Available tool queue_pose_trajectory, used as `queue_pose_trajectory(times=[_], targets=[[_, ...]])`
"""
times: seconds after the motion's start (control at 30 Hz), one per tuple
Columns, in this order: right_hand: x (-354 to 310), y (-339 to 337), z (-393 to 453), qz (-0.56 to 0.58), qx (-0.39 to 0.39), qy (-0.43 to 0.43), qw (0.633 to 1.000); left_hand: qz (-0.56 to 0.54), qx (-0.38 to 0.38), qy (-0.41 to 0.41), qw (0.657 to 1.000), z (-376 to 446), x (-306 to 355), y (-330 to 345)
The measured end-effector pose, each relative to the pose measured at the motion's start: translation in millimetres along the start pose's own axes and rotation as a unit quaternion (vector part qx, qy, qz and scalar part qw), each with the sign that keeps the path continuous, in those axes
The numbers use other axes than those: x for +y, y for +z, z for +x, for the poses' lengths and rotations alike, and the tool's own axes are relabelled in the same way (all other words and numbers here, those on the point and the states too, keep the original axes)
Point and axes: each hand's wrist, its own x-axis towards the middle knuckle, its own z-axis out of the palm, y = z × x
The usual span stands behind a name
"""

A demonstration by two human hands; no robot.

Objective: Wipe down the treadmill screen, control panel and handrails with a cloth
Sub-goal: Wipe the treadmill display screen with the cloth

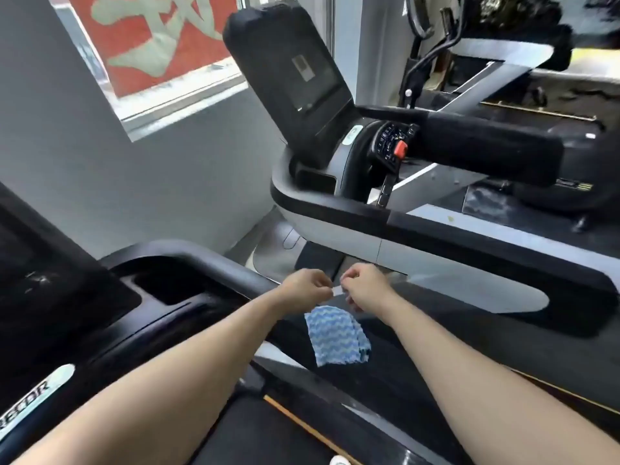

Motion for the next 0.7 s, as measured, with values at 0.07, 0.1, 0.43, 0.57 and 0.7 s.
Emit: queue_pose_trajectory(times=[0.07,0.1,0.43,0.57,0.7], targets=[[10,4,3,-0.022,-0.019,0.029,0.999,0.099,-0.014,-0.012,0.995,6,-8,9],[17,8,6,-0.031,-0.036,0.034,0.998,0.134,-0.023,-0.015,0.991,9,-14,15],[43,31,32,-0.068,-0.12,0.038,0.99,0.286,-0.034,-0.019,0.957,22,-25,29],[26,28,43,-0.081,-0.18,-0.023,0.98,0.173,-0.045,-0.031,0.983,21,-11,10],[-26,4,50,-0.027,-0.223,-0.07,0.972,0.074,0.01,0.007,0.997,4,1,-39]])
